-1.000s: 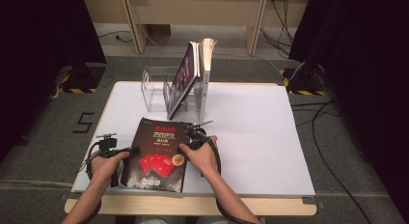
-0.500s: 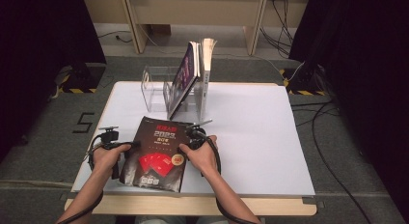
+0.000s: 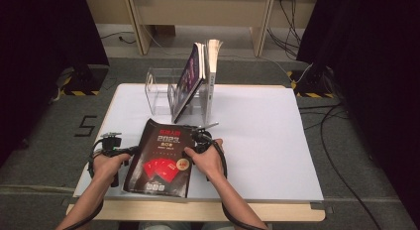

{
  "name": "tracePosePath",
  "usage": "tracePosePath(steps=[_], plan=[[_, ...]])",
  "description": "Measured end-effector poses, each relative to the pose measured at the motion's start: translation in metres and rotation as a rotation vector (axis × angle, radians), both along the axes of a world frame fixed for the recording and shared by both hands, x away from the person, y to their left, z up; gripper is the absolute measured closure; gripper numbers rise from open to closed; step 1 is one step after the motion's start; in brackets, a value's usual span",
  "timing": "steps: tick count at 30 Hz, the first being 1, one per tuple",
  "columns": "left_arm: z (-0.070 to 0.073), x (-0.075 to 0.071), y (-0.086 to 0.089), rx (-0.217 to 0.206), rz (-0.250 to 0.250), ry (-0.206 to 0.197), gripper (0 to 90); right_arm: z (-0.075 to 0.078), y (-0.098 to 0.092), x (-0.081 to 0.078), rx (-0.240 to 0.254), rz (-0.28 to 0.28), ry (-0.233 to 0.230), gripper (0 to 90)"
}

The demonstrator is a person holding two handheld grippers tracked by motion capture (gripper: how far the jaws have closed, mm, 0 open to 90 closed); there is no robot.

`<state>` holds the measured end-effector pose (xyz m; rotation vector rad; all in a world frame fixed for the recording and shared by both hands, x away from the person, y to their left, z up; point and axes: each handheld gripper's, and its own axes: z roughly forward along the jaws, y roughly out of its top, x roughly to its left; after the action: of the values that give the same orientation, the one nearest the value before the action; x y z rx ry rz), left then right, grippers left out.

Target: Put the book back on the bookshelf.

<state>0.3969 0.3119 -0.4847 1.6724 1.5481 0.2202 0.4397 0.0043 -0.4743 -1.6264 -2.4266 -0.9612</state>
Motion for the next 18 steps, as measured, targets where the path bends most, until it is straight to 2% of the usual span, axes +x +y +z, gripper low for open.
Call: tracePosePath(steps=[2, 4, 7, 10, 12, 13, 18], plan=[[-0.001, -0.006, 0.002, -0.037, 0.010, -0.009, 87.4, 0.000, -0.001, 0.000, 0.005, 0.000, 0.002, 48.9], [-0.003, -0.012, 0.003, -0.049, 0.009, -0.027, 87.5, 0.000, -0.001, 0.001, 0.007, 0.002, 0.001, 49.0], [-0.006, -0.023, 0.007, -0.091, -0.005, -0.071, 87.5, 0.000, -0.002, 0.001, 0.007, -0.001, 0.000, 49.0], [-0.010, -0.030, 0.009, -0.099, -0.023, -0.116, 87.6, -0.001, -0.003, 0.003, 0.003, -0.009, -0.018, 48.9], [-0.011, -0.032, 0.010, -0.098, -0.025, -0.120, 87.6, 0.000, -0.004, 0.004, 0.007, -0.012, -0.014, 48.8], [-0.011, -0.036, 0.011, -0.113, -0.034, -0.142, 87.6, 0.000, -0.004, 0.005, -0.013, -0.016, -0.029, 48.7], [-0.009, -0.041, 0.011, -0.126, -0.041, -0.166, 87.6, 0.001, -0.005, 0.008, -0.013, -0.024, -0.021, 48.5]])
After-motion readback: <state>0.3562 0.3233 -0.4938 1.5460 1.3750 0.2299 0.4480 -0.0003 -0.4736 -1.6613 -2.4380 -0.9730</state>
